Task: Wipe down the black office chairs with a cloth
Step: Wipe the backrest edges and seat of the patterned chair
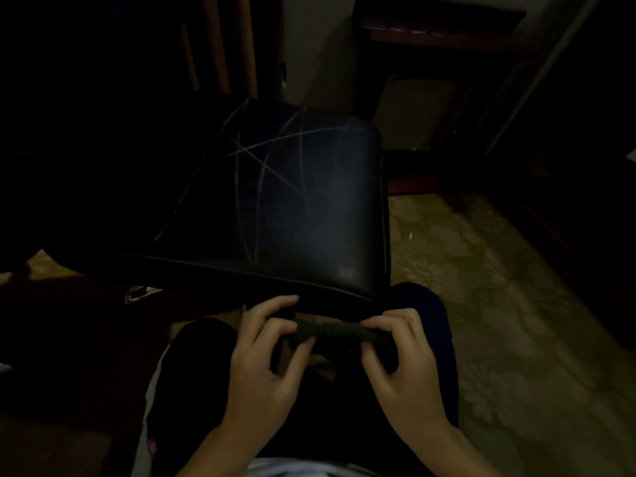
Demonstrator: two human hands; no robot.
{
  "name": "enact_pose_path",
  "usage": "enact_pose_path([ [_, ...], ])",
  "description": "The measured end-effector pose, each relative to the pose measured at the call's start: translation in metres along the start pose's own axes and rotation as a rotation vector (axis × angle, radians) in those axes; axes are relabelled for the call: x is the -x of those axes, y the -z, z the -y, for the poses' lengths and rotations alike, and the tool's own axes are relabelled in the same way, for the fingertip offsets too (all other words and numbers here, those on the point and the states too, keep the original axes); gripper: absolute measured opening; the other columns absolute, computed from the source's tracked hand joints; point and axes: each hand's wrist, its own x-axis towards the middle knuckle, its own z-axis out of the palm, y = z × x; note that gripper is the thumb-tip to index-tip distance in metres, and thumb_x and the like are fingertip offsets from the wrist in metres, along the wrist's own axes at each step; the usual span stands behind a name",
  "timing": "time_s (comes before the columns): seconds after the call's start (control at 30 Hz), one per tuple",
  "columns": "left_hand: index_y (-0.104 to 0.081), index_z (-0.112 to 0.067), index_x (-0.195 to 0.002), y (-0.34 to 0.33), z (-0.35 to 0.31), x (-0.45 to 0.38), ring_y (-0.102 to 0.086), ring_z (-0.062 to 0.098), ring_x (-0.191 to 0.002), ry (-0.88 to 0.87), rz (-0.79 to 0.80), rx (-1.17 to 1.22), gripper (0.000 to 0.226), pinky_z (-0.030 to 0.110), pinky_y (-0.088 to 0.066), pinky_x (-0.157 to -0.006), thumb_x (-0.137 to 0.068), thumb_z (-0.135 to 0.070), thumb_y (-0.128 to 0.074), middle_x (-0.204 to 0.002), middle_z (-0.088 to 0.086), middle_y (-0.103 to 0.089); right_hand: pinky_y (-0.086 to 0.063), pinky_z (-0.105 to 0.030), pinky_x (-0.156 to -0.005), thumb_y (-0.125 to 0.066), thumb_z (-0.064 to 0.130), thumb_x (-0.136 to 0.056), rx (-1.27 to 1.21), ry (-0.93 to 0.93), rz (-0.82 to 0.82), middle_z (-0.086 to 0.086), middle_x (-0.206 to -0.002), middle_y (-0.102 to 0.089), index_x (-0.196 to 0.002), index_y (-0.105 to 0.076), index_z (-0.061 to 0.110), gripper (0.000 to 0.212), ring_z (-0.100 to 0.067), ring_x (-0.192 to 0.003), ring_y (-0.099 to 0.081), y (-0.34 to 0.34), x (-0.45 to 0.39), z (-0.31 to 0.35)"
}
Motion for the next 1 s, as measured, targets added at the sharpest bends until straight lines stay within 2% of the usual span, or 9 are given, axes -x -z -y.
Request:
enact_pose_path([
  [0.1,-0.056,-0.021,-0.096,-0.017,0.000,-0.008,-0.061,0.003,-0.083,-0.070,-0.042,0.009,0.011,0.027,-0.052,-0.069,-0.089,-0.029,-0.060,-0.089,-0.009,-0.063,-0.039,-0.008,-0.084,-0.057,0.025,-0.084,0.091,-0.003,-0.123,0.008,-0.103,-0.046,-0.099,-0.061,0.016,0.018,-0.003,-0.100,-0.051,0.003,-0.002,-0.007],
  [0.23,-0.053,-0.014,-0.120,-0.040,-0.006,-0.020,-0.055,0.011,-0.079,-0.266,-0.041,-0.284,0.035,0.027,-0.047,-0.071,-0.088,-0.028,-0.060,-0.088,-0.001,-0.062,-0.037,-0.015,-0.099,-0.055,0.033,-0.083,-0.012,-0.142,-0.173,0.009,-0.118,-0.047,-0.094,-0.058,0.028,0.012,-0.004,-0.119,-0.047,0.010,-0.012,-0.024],
  [0.3,-0.056,-0.008,-0.130,-0.047,-0.013,-0.026,-0.055,0.018,-0.080,-0.327,0.003,-0.459,0.044,0.033,-0.045,-0.070,-0.091,-0.028,-0.057,-0.088,0.001,-0.062,-0.042,-0.030,-0.103,-0.053,0.035,-0.084,-0.178,-0.241,-0.112,0.011,-0.121,-0.054,-0.098,-0.057,0.029,0.016,-0.006,-0.120,-0.051,0.010,-0.017,-0.033],
  [0.4,-0.064,-0.008,-0.125,-0.049,-0.017,-0.030,-0.054,0.024,-0.075,-0.355,0.051,-0.599,0.038,0.038,-0.043,-0.063,-0.095,-0.027,-0.049,-0.083,0.003,-0.060,-0.048,-0.039,-0.097,-0.054,0.029,-0.088,-0.265,-0.293,-0.089,0.007,-0.118,-0.059,-0.102,-0.056,0.025,0.015,-0.011,-0.113,-0.057,0.006,-0.019,-0.036],
  [0.5,-0.068,-0.012,-0.121,-0.041,-0.015,-0.026,-0.054,0.024,-0.074,-0.354,0.073,-0.621,0.036,0.039,-0.043,-0.061,-0.093,-0.026,-0.050,-0.081,0.003,-0.059,-0.049,-0.039,-0.096,-0.055,0.015,-0.091,-0.300,-0.313,-0.084,0.007,-0.116,-0.060,-0.101,-0.056,0.022,0.012,-0.009,-0.113,-0.057,0.001,-0.013,-0.034],
  [0.63,-0.071,-0.013,-0.116,-0.023,-0.008,-0.019,-0.055,0.025,-0.074,-0.361,0.075,-0.596,0.032,0.039,-0.043,-0.063,-0.090,-0.023,-0.054,-0.080,0.003,-0.060,-0.048,-0.034,-0.096,-0.056,0.018,-0.089,-0.285,-0.298,-0.056,0.011,-0.111,-0.058,-0.100,-0.056,0.023,0.011,-0.009,-0.115,-0.056,-0.008,-0.001,-0.025],
  [0.73,-0.071,-0.014,-0.118,-0.004,-0.001,-0.011,-0.054,0.024,-0.075,-0.323,0.054,-0.540,0.033,0.039,-0.045,-0.064,-0.090,-0.022,-0.055,-0.081,0.001,-0.058,-0.044,-0.018,-0.091,-0.057,0.017,-0.089,-0.233,-0.211,-0.034,0.016,-0.105,-0.052,-0.097,-0.057,0.023,0.010,-0.006,-0.113,-0.055,-0.017,0.006,-0.014],
  [0.83,-0.070,-0.013,-0.119,0.017,0.007,-0.001,-0.052,0.021,-0.077,-0.229,0.000,-0.445,0.033,0.040,-0.047,-0.068,-0.091,-0.022,-0.055,-0.083,-0.001,-0.057,-0.042,-0.010,-0.080,-0.055,0.025,-0.090,-0.213,-0.143,-0.008,0.017,-0.102,-0.050,-0.097,-0.057,0.028,0.009,-0.002,-0.100,-0.057,-0.027,0.010,-0.001],
  [1.0,-0.069,-0.008,-0.102,0.042,0.007,0.024,-0.061,0.019,-0.086,0.001,-0.172,-0.358,0.027,0.037,-0.049,-0.083,-0.089,-0.026,-0.054,-0.092,0.000,-0.062,-0.047,-0.019,-0.070,-0.054,0.025,-0.091,-0.158,-0.013,0.110,0.012,-0.098,-0.050,-0.100,-0.056,0.028,0.009,-0.002,-0.087,-0.055,-0.058,0.009,0.018],
])
